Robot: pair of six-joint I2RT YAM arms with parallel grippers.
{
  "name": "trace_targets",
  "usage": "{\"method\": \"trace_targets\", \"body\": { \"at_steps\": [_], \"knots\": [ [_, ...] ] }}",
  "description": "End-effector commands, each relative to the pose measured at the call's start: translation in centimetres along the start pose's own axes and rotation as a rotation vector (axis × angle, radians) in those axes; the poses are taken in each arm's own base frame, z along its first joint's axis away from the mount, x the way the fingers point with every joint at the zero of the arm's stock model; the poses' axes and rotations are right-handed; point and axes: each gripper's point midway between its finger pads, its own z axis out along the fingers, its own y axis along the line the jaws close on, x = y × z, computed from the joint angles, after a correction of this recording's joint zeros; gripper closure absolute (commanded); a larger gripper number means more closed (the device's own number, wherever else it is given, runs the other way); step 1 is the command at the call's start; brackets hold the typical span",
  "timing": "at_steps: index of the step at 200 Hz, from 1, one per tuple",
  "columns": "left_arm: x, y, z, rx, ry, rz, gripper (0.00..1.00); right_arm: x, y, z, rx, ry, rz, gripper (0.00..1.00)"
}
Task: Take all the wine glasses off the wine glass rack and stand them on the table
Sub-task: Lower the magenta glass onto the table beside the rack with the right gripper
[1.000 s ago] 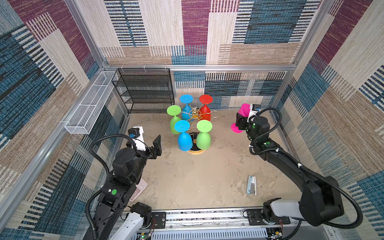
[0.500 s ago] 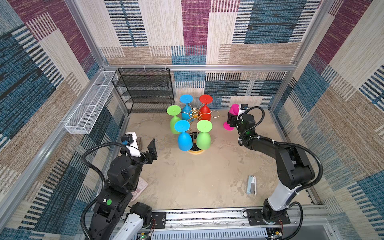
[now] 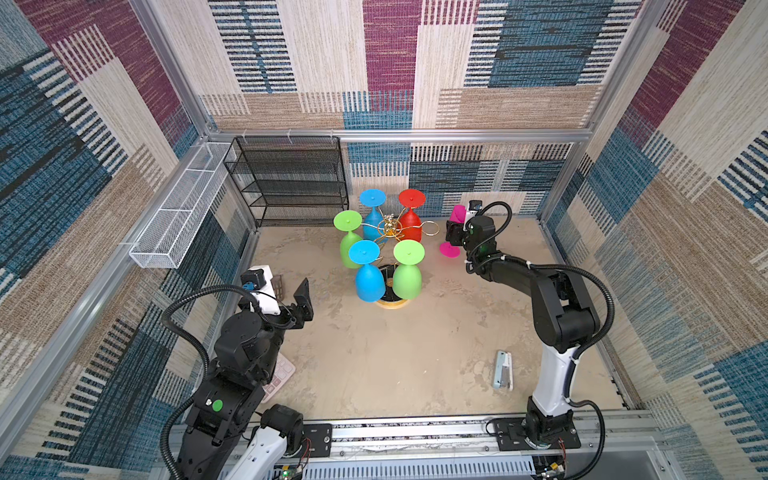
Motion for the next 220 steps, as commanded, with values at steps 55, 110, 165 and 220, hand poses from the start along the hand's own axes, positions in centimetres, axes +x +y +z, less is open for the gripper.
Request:
{"method": "trace_targets", "body": {
  "at_steps": [55, 110, 165, 220],
  "knots": [
    [-0.6, 0.4, -0.1, -0.022, -0.031, -0.014, 0.11, 1.4, -0.5, -0.1, 0.032, 0.065, 0.005, 0.31],
    [-0.8, 0.8, -0.7, -0.029, -0.056, -0.020, 0.11, 2.2, -0.3, -0.9, 0.027, 0.070, 0.005, 0.27],
    [-0.7, 0.7, -0.7, -0.026, -0.056, -0.023, 0.11, 2.4, -0.1, -2.0, 0.026, 0.069, 0.006, 0.18],
    [-0.8, 0.7, -0.7, -0.025, -0.059, -0.029, 0.11, 3.1, 0.3, -3.1, 0.010, 0.081, 0.019, 0.09]
  ]
}}
